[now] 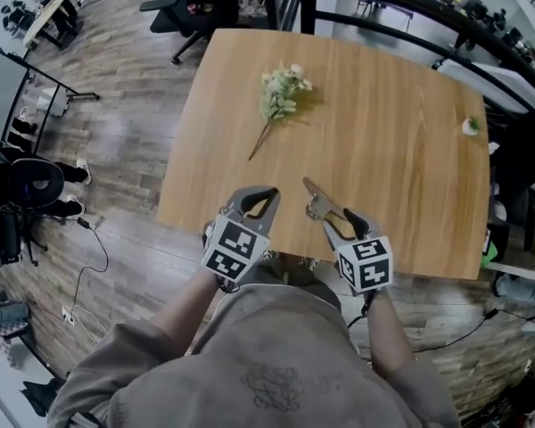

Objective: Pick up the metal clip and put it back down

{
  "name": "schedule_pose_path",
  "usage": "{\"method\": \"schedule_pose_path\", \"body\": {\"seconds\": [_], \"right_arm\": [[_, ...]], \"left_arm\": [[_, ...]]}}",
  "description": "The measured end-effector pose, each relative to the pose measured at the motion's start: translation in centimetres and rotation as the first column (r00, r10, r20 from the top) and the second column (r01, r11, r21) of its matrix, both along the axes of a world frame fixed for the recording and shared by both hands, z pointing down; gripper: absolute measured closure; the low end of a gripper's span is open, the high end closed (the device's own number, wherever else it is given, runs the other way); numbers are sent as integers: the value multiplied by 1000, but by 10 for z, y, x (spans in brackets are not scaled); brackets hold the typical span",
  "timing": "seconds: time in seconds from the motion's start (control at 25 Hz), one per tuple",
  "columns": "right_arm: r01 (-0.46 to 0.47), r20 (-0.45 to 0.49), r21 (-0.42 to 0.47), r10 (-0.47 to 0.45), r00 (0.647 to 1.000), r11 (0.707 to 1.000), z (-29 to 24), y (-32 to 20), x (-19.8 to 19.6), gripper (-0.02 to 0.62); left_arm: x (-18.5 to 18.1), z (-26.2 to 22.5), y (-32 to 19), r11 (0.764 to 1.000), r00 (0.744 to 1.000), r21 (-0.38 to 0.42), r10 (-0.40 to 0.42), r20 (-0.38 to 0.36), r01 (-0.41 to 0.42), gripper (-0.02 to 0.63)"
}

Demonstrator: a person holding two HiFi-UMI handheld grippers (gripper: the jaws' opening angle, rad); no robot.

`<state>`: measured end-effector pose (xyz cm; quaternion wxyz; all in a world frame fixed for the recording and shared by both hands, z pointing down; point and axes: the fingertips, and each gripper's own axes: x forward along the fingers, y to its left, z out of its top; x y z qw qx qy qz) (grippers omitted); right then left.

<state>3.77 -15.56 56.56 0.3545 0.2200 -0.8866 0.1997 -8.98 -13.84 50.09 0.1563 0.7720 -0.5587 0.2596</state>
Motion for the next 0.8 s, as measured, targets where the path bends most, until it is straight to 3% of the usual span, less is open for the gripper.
{"method": "schedule_pose_path", "body": {"seconds": [0.32, 0.52, 0.8], "right_arm": [[60, -126, 0, -60, 990, 998, 49, 7, -16, 380], [136, -268, 52, -118, 956, 989, 85, 11, -23, 380], [140, -374, 37, -117, 920, 989, 126, 11, -36, 380]], "left_arm": [[-3, 48, 6, 995, 1000, -97, 16, -24, -18, 605], [-8, 72, 14, 988, 999, -152, 17, -40, -23, 604], [-12, 99, 24, 979, 998, -201, 23, -56, -34, 605]]}}
